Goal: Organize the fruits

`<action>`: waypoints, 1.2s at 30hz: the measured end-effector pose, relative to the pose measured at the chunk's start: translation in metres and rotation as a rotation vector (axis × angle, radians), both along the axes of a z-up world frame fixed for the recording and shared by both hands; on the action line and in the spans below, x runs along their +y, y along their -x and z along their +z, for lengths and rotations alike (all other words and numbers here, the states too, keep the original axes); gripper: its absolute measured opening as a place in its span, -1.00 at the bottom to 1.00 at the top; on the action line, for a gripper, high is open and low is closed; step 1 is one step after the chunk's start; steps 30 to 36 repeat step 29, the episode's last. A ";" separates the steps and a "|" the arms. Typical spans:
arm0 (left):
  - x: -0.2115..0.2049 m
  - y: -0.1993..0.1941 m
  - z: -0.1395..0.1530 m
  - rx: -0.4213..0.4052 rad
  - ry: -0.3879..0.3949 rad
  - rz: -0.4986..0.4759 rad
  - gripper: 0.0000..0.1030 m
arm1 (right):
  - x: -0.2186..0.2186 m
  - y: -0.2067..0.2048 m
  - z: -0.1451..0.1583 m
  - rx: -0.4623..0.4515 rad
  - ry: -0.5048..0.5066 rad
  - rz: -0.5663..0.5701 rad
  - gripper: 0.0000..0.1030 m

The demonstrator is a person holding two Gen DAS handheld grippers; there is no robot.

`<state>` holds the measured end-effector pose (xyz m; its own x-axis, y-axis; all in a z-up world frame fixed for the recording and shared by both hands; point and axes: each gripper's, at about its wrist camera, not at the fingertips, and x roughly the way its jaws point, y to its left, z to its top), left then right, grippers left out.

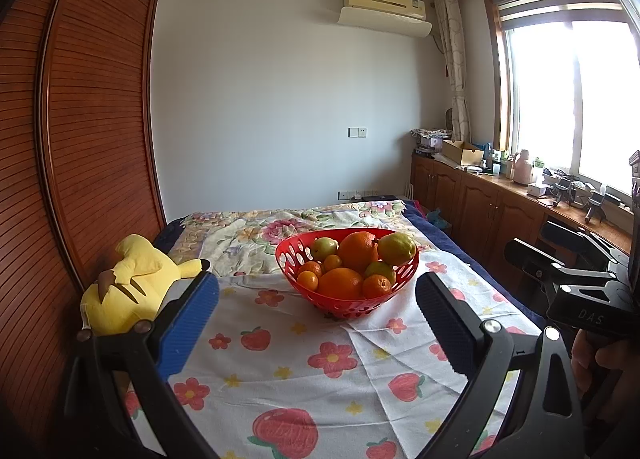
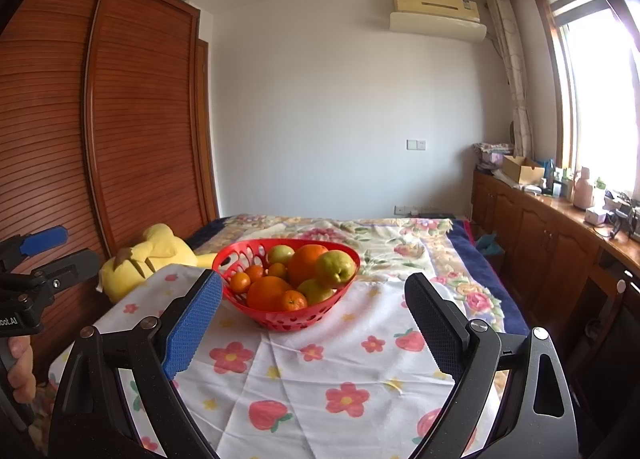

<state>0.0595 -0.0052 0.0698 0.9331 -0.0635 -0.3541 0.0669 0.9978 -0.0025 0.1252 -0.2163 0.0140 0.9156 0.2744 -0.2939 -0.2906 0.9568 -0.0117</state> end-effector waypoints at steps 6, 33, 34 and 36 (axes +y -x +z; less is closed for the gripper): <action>0.000 0.002 0.003 -0.004 0.000 0.002 0.94 | -0.001 0.000 0.000 -0.001 0.001 -0.002 0.83; 0.001 0.002 0.001 -0.001 0.002 0.006 0.94 | -0.002 0.000 0.000 -0.003 0.000 -0.002 0.83; 0.001 0.002 0.001 -0.001 0.002 0.006 0.94 | -0.002 0.000 0.000 -0.003 0.000 -0.002 0.83; 0.001 0.002 0.001 -0.001 0.002 0.006 0.94 | -0.002 0.000 0.000 -0.003 0.000 -0.002 0.83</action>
